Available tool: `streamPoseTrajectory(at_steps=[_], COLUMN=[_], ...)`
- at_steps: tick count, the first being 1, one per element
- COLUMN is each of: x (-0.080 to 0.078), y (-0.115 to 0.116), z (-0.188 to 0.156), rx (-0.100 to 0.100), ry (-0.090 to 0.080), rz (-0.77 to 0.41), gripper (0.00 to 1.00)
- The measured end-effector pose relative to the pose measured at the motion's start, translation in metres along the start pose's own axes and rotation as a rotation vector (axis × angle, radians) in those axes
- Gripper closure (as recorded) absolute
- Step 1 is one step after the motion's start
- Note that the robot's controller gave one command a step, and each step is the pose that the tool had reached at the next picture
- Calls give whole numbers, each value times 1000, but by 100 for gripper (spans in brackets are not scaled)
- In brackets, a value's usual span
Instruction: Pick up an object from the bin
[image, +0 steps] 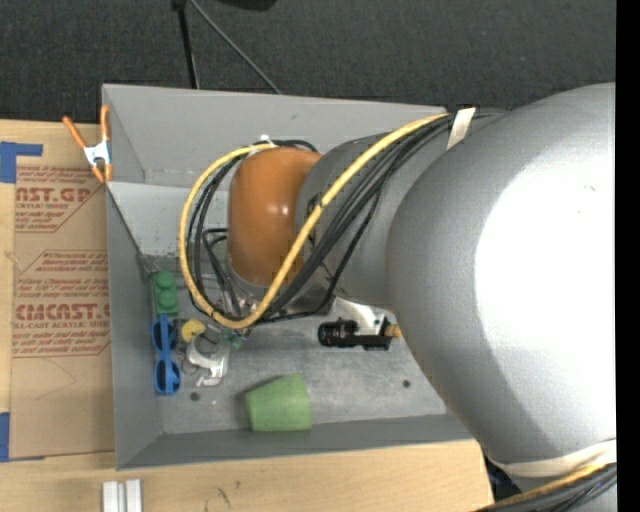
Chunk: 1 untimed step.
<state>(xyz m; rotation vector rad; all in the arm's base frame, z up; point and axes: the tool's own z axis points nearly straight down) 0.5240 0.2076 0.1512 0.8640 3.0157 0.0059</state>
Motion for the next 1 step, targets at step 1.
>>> streamPoseTrajectory(at_steps=[1], x=[0], y=[1], z=[-42], rx=[2], ry=[1], rz=[-2], gripper=[100])
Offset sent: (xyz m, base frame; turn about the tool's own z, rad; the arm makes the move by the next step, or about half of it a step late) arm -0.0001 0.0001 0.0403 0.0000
